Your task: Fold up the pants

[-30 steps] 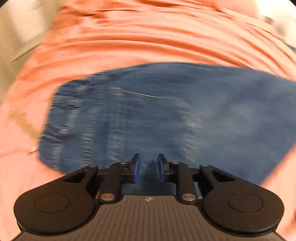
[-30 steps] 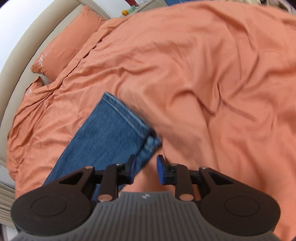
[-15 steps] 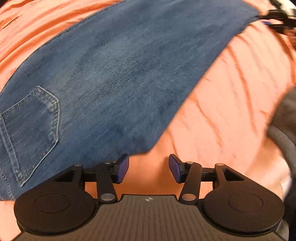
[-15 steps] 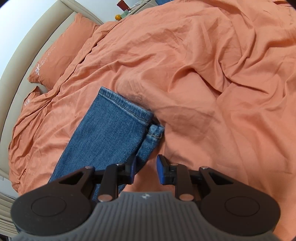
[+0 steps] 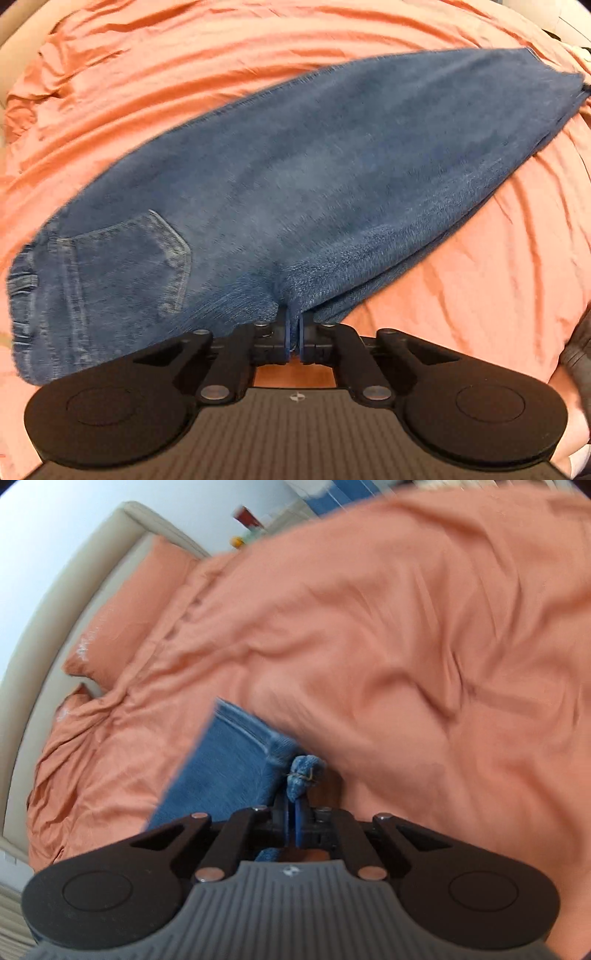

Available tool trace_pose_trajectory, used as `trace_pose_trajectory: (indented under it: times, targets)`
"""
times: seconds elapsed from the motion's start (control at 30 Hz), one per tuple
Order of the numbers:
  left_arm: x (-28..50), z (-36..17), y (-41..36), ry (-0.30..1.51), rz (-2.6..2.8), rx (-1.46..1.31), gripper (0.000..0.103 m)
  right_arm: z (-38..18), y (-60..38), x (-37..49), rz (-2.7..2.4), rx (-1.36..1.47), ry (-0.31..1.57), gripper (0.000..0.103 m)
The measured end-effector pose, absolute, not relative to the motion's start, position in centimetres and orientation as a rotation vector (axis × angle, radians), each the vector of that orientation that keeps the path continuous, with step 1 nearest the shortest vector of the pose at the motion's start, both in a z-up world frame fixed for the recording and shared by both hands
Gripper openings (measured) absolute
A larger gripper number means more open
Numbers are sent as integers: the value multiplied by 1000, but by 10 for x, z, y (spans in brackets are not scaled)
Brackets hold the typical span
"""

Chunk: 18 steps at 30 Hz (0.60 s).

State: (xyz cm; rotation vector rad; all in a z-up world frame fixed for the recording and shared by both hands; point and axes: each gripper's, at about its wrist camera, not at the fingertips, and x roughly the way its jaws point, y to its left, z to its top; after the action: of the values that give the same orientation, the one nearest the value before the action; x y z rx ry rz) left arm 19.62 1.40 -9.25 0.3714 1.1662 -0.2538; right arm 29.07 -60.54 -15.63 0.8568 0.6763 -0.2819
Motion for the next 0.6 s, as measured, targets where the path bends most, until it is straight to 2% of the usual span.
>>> trace_pose_trajectory:
  times: [0.07, 0.13, 0.27, 0.4, 0.47, 0.53, 0.6]
  targets:
    - [196, -86, 17, 1171, -237, 379, 4, -129, -607, 289, -273, 768, 655, 0]
    - [201, -82, 12, 1187, -243, 396, 4, -126, -612, 292, -283, 736, 708, 0]
    - [200, -98, 0, 1266, -277, 470, 3, -164, -613, 295, -356, 725, 824, 0]
    - [207, -114, -3, 1328, -293, 479, 4, -191, -614, 289, -377, 750, 824, 0]
    - [210, -117, 0, 1357, -301, 464, 9, -190, -615, 288, -378, 754, 824, 0]
    - [214, -120, 6, 1407, -294, 438, 20, -183, -615, 287, -379, 731, 837, 5]
    - [214, -119, 13, 1442, -301, 440, 22, -173, -615, 285, -396, 687, 846, 13]
